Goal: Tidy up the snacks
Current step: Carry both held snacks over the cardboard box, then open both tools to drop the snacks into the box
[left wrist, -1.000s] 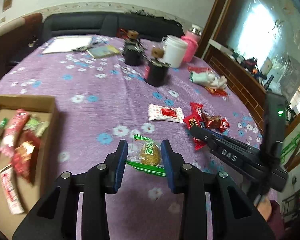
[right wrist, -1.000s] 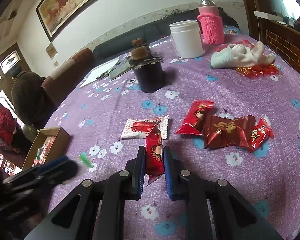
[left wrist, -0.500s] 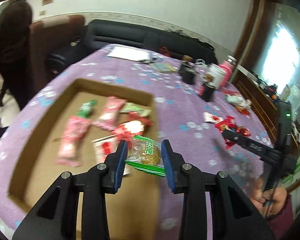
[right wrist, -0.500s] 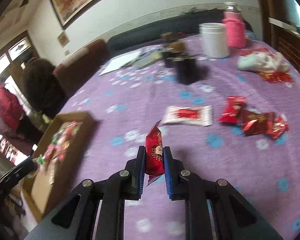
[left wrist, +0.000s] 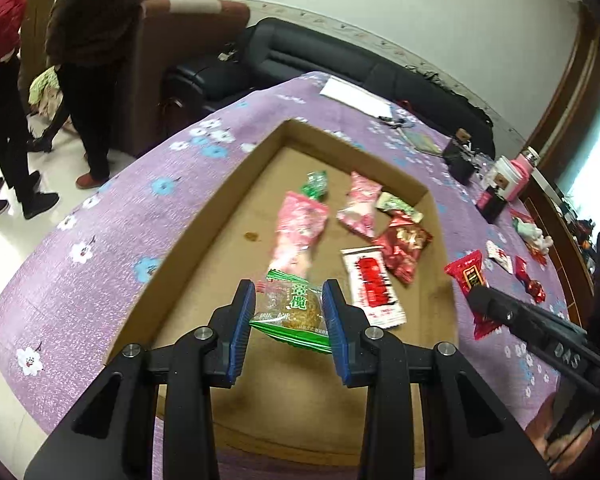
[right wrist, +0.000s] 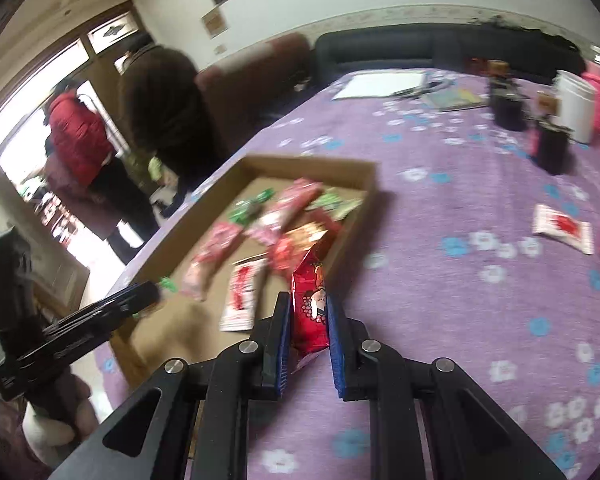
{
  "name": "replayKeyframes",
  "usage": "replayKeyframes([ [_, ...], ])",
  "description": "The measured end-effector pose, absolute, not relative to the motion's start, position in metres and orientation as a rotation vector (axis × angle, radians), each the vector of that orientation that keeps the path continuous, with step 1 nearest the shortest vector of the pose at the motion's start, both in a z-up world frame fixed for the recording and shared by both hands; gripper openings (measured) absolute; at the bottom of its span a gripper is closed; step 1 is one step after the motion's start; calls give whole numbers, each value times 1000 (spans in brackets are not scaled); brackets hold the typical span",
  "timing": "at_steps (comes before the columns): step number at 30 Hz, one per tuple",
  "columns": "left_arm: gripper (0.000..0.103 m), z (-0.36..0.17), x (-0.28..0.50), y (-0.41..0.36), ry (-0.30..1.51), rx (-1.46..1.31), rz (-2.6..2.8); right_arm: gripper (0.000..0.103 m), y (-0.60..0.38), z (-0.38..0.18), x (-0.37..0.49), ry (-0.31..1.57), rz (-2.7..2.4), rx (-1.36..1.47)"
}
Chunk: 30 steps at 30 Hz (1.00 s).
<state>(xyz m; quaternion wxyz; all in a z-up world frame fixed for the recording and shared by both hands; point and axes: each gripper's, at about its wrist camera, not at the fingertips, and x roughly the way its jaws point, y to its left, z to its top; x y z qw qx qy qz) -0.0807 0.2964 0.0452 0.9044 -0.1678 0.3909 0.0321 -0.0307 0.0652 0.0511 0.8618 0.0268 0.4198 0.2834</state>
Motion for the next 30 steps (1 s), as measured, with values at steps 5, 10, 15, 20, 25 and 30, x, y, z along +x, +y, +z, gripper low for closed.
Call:
replayKeyframes([
  [5, 33, 37, -73, 302, 824, -354, 79, 17, 100, 43, -38, 917, 655, 26],
  [10, 33, 33, -69, 304, 835, -357, 80, 17, 129, 31, -42, 956, 694, -10],
  [15, 33, 30, -67, 306, 845, -358, 100, 17, 146, 17, -41, 991, 710, -39],
  [20, 34, 30, -67, 309, 848, -375, 115, 17, 153, 14, -43, 993, 712, -59],
  [25, 35, 32, -69, 311, 853, -390, 119, 18, 155, 13, -43, 988, 711, -71],
  [30, 35, 39, -72, 314, 839, -424, 113, 18, 158, 13, -45, 970, 696, -92],
])
